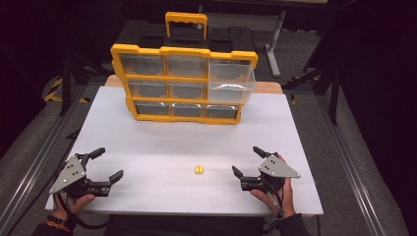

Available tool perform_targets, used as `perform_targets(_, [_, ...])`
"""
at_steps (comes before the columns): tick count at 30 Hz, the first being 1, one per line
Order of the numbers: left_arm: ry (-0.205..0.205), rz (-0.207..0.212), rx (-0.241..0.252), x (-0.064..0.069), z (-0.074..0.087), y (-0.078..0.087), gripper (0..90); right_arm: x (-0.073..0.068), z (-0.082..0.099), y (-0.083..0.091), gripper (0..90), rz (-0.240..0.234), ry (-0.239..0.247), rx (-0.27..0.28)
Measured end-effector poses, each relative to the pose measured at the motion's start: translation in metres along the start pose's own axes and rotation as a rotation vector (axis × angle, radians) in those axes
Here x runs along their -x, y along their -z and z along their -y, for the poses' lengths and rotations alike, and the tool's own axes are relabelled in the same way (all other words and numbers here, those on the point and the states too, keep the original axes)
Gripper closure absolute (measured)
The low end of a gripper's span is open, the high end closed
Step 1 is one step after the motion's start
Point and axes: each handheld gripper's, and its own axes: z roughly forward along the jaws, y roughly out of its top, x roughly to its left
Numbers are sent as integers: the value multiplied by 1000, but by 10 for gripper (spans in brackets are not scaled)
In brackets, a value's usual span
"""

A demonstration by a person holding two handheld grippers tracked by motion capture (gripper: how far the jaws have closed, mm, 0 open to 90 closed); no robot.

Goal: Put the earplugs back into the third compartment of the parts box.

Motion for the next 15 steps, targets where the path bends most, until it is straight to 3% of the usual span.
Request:
perform_targets(10, [-35,43,-32,7,4,-6,70,7,-6,-8,66,-56,-14,-35])
perform_targets(15, [-23,46,-29,6,4,-5,70,8,-17,-22,50,-95,-1,-66])
